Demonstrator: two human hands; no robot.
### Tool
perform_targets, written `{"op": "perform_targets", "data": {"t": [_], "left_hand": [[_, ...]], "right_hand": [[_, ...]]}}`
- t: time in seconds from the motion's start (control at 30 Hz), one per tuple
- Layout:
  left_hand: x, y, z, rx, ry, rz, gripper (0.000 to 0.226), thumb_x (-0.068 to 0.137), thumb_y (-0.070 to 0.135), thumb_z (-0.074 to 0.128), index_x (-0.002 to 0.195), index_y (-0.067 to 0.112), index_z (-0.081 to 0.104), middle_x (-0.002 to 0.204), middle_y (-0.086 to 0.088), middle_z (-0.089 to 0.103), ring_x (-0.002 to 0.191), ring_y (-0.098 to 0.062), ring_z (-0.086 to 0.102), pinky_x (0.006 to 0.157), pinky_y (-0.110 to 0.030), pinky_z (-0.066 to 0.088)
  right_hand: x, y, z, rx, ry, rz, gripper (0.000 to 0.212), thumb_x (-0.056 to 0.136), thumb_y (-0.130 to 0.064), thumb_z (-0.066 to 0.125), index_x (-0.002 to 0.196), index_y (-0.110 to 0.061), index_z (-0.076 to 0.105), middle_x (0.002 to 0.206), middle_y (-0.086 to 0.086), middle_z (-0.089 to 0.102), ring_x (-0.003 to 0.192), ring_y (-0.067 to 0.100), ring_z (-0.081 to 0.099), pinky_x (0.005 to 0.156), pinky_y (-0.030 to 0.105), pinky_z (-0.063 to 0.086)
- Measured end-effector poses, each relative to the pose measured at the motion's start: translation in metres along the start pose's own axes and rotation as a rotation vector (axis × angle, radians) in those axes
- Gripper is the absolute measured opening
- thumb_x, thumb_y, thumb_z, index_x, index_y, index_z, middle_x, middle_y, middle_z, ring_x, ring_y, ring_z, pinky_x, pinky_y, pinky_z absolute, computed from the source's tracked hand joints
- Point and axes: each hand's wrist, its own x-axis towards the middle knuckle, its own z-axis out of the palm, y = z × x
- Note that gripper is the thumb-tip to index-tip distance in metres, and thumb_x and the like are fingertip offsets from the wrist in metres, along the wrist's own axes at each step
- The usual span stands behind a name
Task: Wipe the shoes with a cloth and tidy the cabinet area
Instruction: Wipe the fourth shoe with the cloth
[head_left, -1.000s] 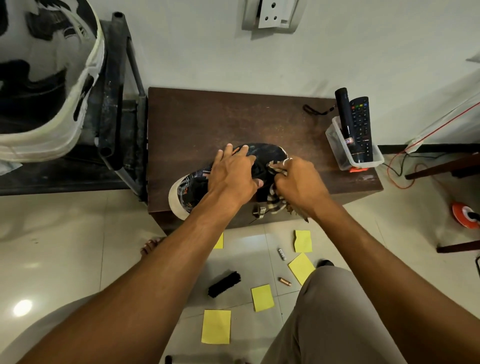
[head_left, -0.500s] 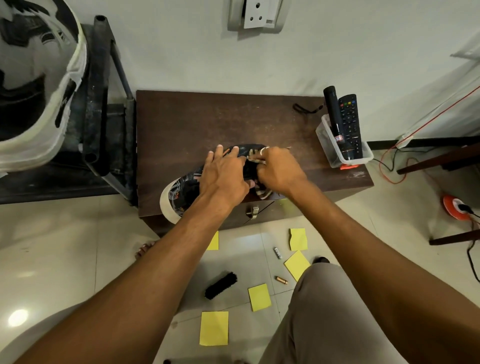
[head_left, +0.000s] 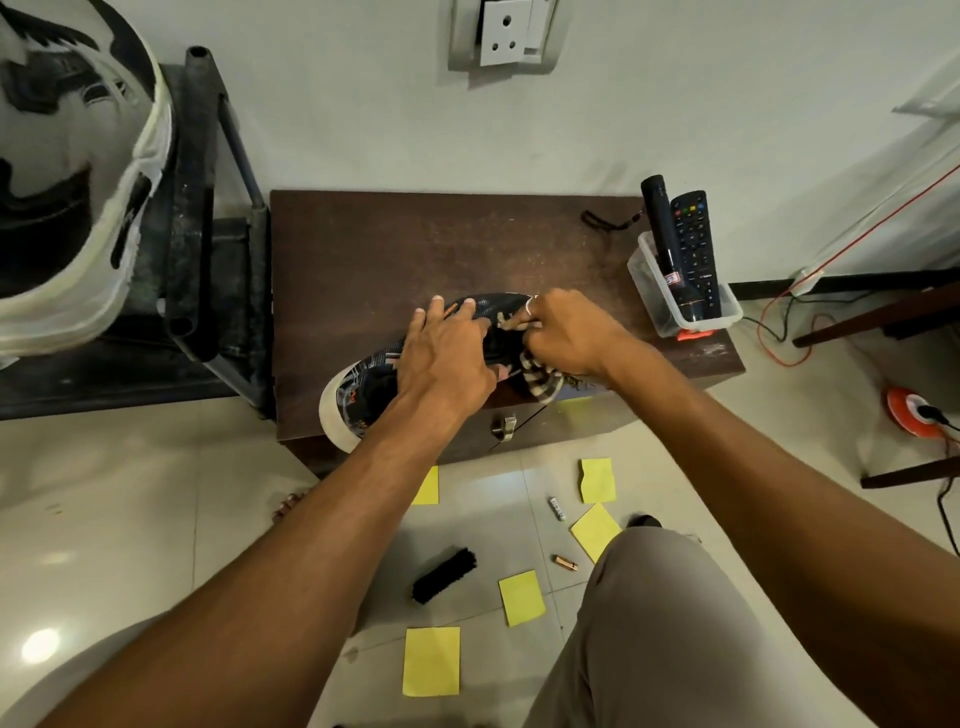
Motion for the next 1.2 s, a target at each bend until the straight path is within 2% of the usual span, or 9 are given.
{"op": "perform_targets", "data": {"t": [0.1, 0.27, 0.4, 0.57, 0.77, 0.83, 0.97, 1.13, 1.2], "left_hand": [[-0.001, -0.002, 0.000, -0.004, 0.008, 0.010, 0.066, 0.091, 0.051, 0.067, 0.147, 0.021, 0.049, 0.162, -0.004, 0.034, 0.151, -0.032, 0.020, 0.125, -0.046, 0.014], [0.000, 0.000, -0.001, -0.003, 0.020, 0.005, 0.064, 0.091, 0.051, 0.067, 0.145, 0.021, 0.052, 0.160, -0.003, 0.036, 0.150, -0.031, 0.022, 0.125, -0.045, 0.016], [0.000, 0.001, 0.000, -0.012, 0.019, -0.011, 0.064, 0.091, 0.049, 0.069, 0.146, 0.021, 0.051, 0.162, -0.003, 0.035, 0.151, -0.031, 0.020, 0.126, -0.046, 0.013], [0.000, 0.000, 0.000, -0.023, 0.018, -0.004, 0.067, 0.090, 0.049, 0.069, 0.148, 0.021, 0.049, 0.162, -0.003, 0.034, 0.151, -0.031, 0.020, 0.126, -0.045, 0.015], [0.001, 0.001, 0.002, -0.028, 0.017, -0.024, 0.066, 0.095, 0.046, 0.064, 0.152, 0.019, 0.043, 0.164, -0.005, 0.029, 0.153, -0.033, 0.016, 0.126, -0.047, 0.011], [0.002, 0.003, 0.002, -0.053, 0.004, -0.038, 0.064, 0.097, 0.042, 0.062, 0.153, 0.018, 0.042, 0.165, -0.006, 0.027, 0.154, -0.033, 0.012, 0.126, -0.047, 0.007], [0.003, 0.003, 0.000, -0.043, -0.038, -0.039, 0.061, 0.100, 0.038, 0.058, 0.154, 0.016, 0.038, 0.167, -0.006, 0.021, 0.155, -0.034, 0.006, 0.125, -0.047, 0.003], [0.005, 0.005, -0.001, -0.031, -0.055, -0.047, 0.058, 0.101, 0.037, 0.057, 0.152, 0.016, 0.041, 0.168, -0.007, 0.019, 0.155, -0.034, 0.003, 0.125, -0.048, 0.002], [0.005, 0.004, -0.002, -0.040, -0.059, -0.044, 0.058, 0.100, 0.036, 0.057, 0.152, 0.016, 0.041, 0.168, -0.007, 0.019, 0.155, -0.034, 0.004, 0.125, -0.048, 0.002]], "right_hand": [[0.000, 0.006, -0.026, 0.172, -0.083, 0.001, 0.036, 0.090, -0.004, 0.053, 0.106, -0.025, 0.079, 0.104, 0.003, 0.076, 0.088, 0.014, 0.068, 0.081, 0.031, 0.059], [0.005, 0.001, 0.009, -0.019, 0.358, 0.008, 0.037, 0.094, -0.009, 0.054, 0.123, -0.024, 0.071, 0.122, 0.006, 0.071, 0.111, 0.031, 0.065, 0.091, 0.046, 0.057], [0.000, -0.005, 0.020, -0.135, 0.210, -0.048, 0.035, 0.092, -0.010, 0.056, 0.121, -0.020, 0.072, 0.117, 0.009, 0.069, 0.104, 0.032, 0.065, 0.085, 0.042, 0.055], [-0.011, 0.016, -0.020, 0.259, -0.131, -0.004, 0.036, 0.093, -0.005, 0.057, 0.113, -0.025, 0.078, 0.109, -0.003, 0.077, 0.100, 0.016, 0.069, 0.094, 0.035, 0.054], [-0.023, 0.033, 0.024, 0.636, 0.599, 0.279, 0.029, 0.100, -0.016, 0.060, 0.127, -0.018, 0.069, 0.115, -0.007, 0.069, 0.101, 0.003, 0.062, 0.084, 0.009, 0.049], [-0.026, 0.015, 0.054, 0.723, 0.592, 0.284, 0.026, 0.100, -0.014, 0.059, 0.125, -0.015, 0.068, 0.110, -0.009, 0.067, 0.098, 0.005, 0.062, 0.075, 0.005, 0.047], [-0.028, -0.004, 0.082, 0.783, 0.642, 0.255, 0.026, 0.100, -0.011, 0.056, 0.122, -0.009, 0.070, 0.107, -0.006, 0.059, 0.092, 0.005, 0.061, 0.084, 0.026, 0.057], [-0.049, -0.012, 0.085, 0.758, 0.564, 0.184, 0.030, 0.098, -0.006, 0.055, 0.120, -0.013, 0.073, 0.106, -0.005, 0.062, 0.090, 0.001, 0.060, 0.077, 0.002, 0.043], [-0.055, -0.009, 0.081, 0.785, 0.462, 0.172, 0.029, 0.097, -0.009, 0.057, 0.115, -0.018, 0.077, 0.101, -0.003, 0.069, 0.088, 0.000, 0.063, 0.075, 0.007, 0.047]]}}
